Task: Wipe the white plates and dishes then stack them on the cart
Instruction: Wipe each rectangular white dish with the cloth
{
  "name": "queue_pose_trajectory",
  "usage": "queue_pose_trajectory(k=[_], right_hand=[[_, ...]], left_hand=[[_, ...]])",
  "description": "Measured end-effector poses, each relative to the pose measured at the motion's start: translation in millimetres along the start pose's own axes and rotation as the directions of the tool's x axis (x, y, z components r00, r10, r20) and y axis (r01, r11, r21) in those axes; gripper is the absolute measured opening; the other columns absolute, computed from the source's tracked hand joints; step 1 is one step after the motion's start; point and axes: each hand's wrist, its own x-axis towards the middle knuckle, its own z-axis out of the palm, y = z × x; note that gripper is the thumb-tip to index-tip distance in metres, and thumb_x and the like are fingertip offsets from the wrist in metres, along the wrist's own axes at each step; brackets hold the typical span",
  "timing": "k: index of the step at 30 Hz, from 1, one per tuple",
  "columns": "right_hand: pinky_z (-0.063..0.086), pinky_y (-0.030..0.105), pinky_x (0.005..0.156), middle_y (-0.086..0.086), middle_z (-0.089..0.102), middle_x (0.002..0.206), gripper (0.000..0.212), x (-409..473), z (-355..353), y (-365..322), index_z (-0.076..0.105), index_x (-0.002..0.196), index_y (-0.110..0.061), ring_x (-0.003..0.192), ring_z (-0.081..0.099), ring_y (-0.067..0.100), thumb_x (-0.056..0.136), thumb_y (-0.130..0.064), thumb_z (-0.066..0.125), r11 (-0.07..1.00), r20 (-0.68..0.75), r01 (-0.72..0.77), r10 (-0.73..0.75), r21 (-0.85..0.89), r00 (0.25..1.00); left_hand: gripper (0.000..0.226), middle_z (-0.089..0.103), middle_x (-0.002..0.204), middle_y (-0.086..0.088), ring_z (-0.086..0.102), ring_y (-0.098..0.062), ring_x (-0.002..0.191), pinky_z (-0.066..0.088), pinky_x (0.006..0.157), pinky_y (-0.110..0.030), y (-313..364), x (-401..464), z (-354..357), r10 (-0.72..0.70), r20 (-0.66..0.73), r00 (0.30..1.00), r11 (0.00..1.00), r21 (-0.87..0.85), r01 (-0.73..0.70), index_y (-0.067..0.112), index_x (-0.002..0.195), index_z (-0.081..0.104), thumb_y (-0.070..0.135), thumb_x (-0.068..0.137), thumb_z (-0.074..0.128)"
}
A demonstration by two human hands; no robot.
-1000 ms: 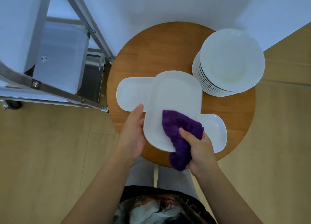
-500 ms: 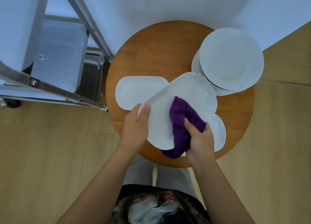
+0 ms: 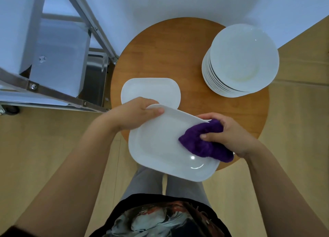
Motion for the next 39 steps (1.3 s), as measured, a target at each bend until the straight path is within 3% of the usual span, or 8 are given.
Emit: queue_pose_trajectory(k=[6, 10, 13, 16, 23, 31, 36, 39], right_hand=[[0.053, 0.024, 0.081, -0.016, 0.068, 0.098, 0.038, 1.8, 20.1, -9.6, 0.062, 0.103, -0.037, 0.094, 0.062, 0.005, 0.077, -0.014, 0.075, 0.953, 0.260, 0.050, 0.031, -0.300, 0.965], [0.055, 0.033, 0.080, -0.009, 0.071, 0.092, 0.031, 0.0, 31.4, -0.9, 0.065, 0.098, -0.029, 0.089, 0.066, 0.012, 0.076, -0.009, 0.075, 0.994, 0.059, 0.052, -0.046, -0.097, 0.997], [0.054, 0.022, 0.069, -0.013, 0.071, 0.084, 0.027, 1.8, 48.1, 8.7, 0.064, 0.092, -0.031, 0.082, 0.067, 0.008, 0.076, -0.012, 0.076, 0.999, -0.156, 0.034, -0.032, 0.012, 0.987], [0.054, 0.022, 0.065, -0.007, 0.072, 0.086, 0.023, 6.6, 72.2, 15.7, 0.063, 0.092, -0.025, 0.084, 0.068, 0.014, 0.078, -0.010, 0.074, 0.949, -0.341, 0.044, 0.069, 0.313, 0.937], [0.054, 0.018, 0.062, -0.013, 0.070, 0.090, 0.032, 1.0, 89.9, 21.3, 0.057, 0.100, -0.033, 0.085, 0.067, 0.008, 0.082, -0.010, 0.070, 0.921, -0.372, 0.085, 0.068, 0.379, 0.926], [0.058, 0.038, 0.078, -0.001, 0.063, 0.113, 0.046, 12.5, 57.3, 9.6, 0.054, 0.121, -0.030, 0.101, 0.063, 0.021, 0.082, -0.009, 0.069, 0.848, -0.404, 0.021, 0.230, 0.530, 0.885], [0.055, 0.029, 0.055, 0.005, 0.074, 0.089, 0.028, 13.5, 45.6, 4.7, 0.064, 0.105, -0.017, 0.077, 0.072, 0.021, 0.081, -0.004, 0.067, 0.793, -0.312, -0.091, 0.339, 0.603, 0.887], [0.053, 0.026, 0.046, 0.010, 0.069, 0.063, 0.006, 11.5, 36.8, 0.3, 0.062, 0.084, -0.006, 0.054, 0.067, 0.020, 0.085, -0.002, 0.058, 0.665, -0.137, -0.234, 0.456, 0.709, 0.880]], left_hand=[[0.034, 0.068, 0.092, 0.011, 0.062, -0.001, 0.082, 0.048, 0.069, -0.016, 22.4, 17.4, 1.9, 0.073, 0.151, 0.986, 0.964, 0.241, -0.108, 0.026, 0.093, 0.070, 0.052, 0.091, 0.048], [0.053, 0.059, 0.110, 0.020, 0.054, 0.000, 0.101, 0.036, 0.071, -0.012, 27.9, 22.7, 5.0, 0.071, -0.140, 0.988, 0.996, -0.044, -0.078, 0.037, 0.106, 0.065, 0.073, 0.069, 0.054], [0.026, 0.065, 0.098, 0.014, 0.063, 0.001, 0.084, 0.045, 0.070, -0.022, 11.2, 21.0, 9.3, -0.140, -0.529, 0.837, 0.874, -0.464, -0.147, 0.039, 0.088, 0.059, 0.064, 0.081, 0.054], [0.035, 0.065, 0.101, 0.004, 0.063, -0.016, 0.094, 0.053, 0.081, -0.038, -9.7, 18.6, 39.7, -0.374, -0.462, 0.804, 0.759, -0.651, -0.021, 0.033, 0.088, 0.055, 0.062, 0.091, 0.037], [0.045, 0.056, 0.065, 0.003, 0.054, -0.012, 0.062, 0.046, 0.059, -0.031, -34.2, 4.1, 86.7, -0.182, -0.646, 0.741, 0.938, -0.339, -0.066, 0.021, 0.067, 0.051, 0.044, 0.099, 0.029], [0.050, 0.041, 0.052, 0.006, 0.037, -0.009, 0.048, 0.031, 0.047, -0.016, -36.5, 0.3, 66.7, -0.025, -0.421, 0.907, 0.999, -0.032, 0.013, 0.016, 0.057, 0.038, 0.044, 0.098, 0.032], [0.065, 0.071, 0.087, 0.006, 0.066, -0.014, 0.082, 0.048, 0.069, -0.025, -34.3, -10.6, 49.8, -0.224, -0.069, 0.972, 0.898, -0.402, 0.179, 0.019, 0.091, 0.072, 0.066, 0.091, 0.027], [0.046, 0.070, 0.111, 0.003, 0.064, -0.018, 0.108, 0.053, 0.086, -0.036, -39.8, -10.0, 37.0, -0.102, 0.032, 0.994, 0.715, -0.692, 0.095, 0.031, 0.111, 0.068, 0.051, 0.098, 0.029]])
